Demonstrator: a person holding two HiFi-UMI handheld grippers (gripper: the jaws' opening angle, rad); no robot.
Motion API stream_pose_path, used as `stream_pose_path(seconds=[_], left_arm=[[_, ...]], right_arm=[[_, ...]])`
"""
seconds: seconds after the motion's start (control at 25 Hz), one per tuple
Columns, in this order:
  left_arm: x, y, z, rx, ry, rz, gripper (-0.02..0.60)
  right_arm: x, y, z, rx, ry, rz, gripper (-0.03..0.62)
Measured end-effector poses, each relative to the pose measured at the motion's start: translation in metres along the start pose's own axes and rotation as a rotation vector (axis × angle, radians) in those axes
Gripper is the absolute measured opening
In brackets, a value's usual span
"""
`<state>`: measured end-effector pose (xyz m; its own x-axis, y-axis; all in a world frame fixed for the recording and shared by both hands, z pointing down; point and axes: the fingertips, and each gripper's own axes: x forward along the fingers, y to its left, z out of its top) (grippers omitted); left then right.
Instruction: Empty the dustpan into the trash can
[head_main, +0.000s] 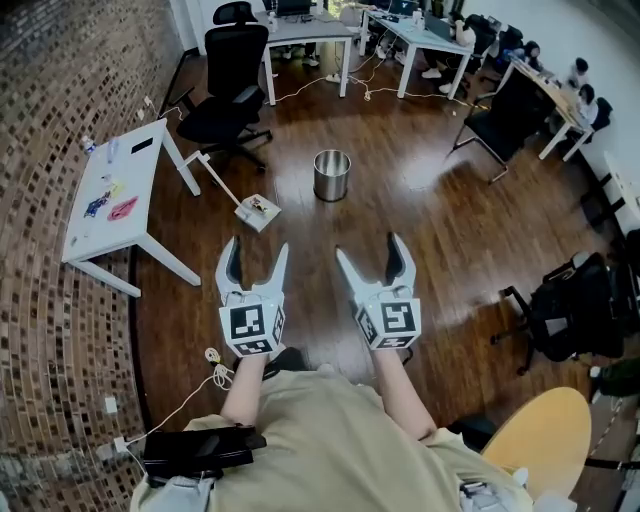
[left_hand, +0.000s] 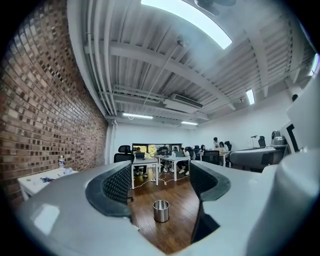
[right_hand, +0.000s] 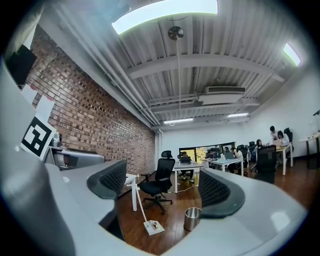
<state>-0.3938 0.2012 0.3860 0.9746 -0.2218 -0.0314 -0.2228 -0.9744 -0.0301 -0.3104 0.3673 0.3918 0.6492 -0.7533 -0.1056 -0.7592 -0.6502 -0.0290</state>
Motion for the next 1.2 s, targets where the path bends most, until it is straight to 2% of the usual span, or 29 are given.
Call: stream_pose_path(seconds=[0.08, 0.44, 0.64, 1.2], left_arm=[[0.000, 0.002, -0.002, 0.012, 0.002, 0.006, 0.337], [0.026, 0.010, -0.022, -0.002, 0.054, -0.022, 0.327], [0.054, 0.030, -0.031, -0.011, 0.076, -0.028, 0.331], [0.162, 0.104, -0.023, -0.033, 0.030, -0.058, 0.331]], right_arm=[[0.001, 0.002, -0.002, 0.009, -0.002, 0.010, 0.413], [0.029, 0.005, -0.020, 0.012, 0.037, 0.012, 0.428], [0.061, 0.003, -0.020, 0.061, -0.008, 0.007, 0.430], [0.186, 0.004, -0.019, 0.041, -0.033, -0.008, 0.431]])
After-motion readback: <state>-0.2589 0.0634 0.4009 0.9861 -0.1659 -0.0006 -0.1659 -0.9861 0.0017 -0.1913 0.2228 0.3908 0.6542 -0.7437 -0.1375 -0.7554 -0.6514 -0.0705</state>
